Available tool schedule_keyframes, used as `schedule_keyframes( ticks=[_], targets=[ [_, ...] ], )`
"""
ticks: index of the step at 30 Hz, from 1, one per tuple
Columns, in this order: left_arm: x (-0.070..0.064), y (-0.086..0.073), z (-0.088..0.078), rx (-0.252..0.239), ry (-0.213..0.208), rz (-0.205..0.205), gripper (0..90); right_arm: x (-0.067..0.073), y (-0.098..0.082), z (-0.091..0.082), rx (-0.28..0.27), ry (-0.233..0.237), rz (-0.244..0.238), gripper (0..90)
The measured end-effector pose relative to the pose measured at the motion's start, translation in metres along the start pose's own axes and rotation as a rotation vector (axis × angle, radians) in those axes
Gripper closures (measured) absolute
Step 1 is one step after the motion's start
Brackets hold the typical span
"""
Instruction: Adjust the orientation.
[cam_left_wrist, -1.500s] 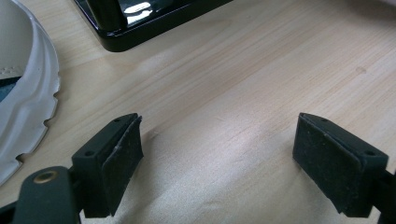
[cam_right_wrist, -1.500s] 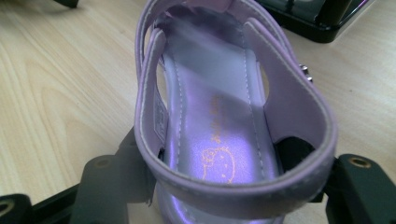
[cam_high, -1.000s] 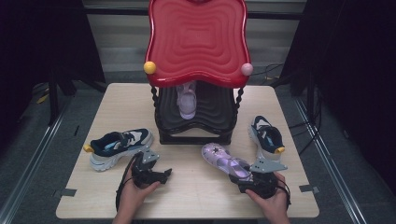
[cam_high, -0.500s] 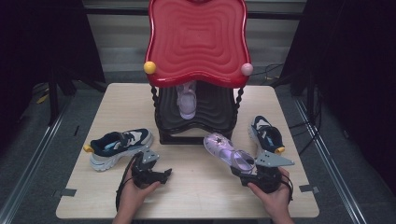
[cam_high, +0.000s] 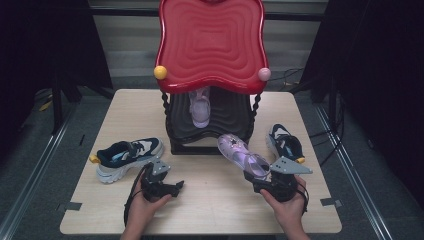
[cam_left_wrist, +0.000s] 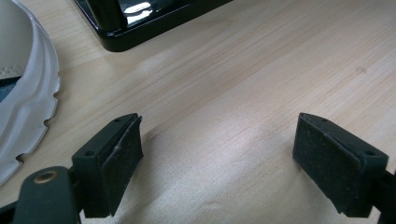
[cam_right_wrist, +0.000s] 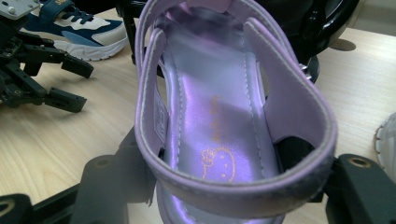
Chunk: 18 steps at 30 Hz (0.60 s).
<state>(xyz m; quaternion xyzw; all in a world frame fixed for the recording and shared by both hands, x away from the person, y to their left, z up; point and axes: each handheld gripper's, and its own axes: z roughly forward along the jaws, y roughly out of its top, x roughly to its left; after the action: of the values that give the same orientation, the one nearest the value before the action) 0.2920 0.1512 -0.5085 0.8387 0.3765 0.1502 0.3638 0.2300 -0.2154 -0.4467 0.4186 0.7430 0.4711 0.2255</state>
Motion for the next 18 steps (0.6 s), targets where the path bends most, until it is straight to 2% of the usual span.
schedule_keyframes(
  ticks=[4, 11, 14, 18],
  targets=[
    [0.0, 0.0, 0.0, -0.001, 0.0, 0.001, 15.1, 0.001, 0.002, 0.0, -0.009, -0.004, 0.004, 37.8],
    [0.0, 0.0, 0.0, -0.001, 0.0, 0.001, 15.1, 0.005, 0.014, 0.004, -0.059, -0.079, 0.041, 37.7],
    [0.0, 0.0, 0.0, 0.002, 0.0, 0.003, 15.1, 0.006, 0.017, 0.008, -0.068, -0.097, 0.054, 37.8],
    [0.0, 0.0, 0.0, -0.001, 0.0, 0.001, 15.1, 0.009, 0.021, 0.015, -0.084, -0.117, 0.05, 37.7]
  ],
)
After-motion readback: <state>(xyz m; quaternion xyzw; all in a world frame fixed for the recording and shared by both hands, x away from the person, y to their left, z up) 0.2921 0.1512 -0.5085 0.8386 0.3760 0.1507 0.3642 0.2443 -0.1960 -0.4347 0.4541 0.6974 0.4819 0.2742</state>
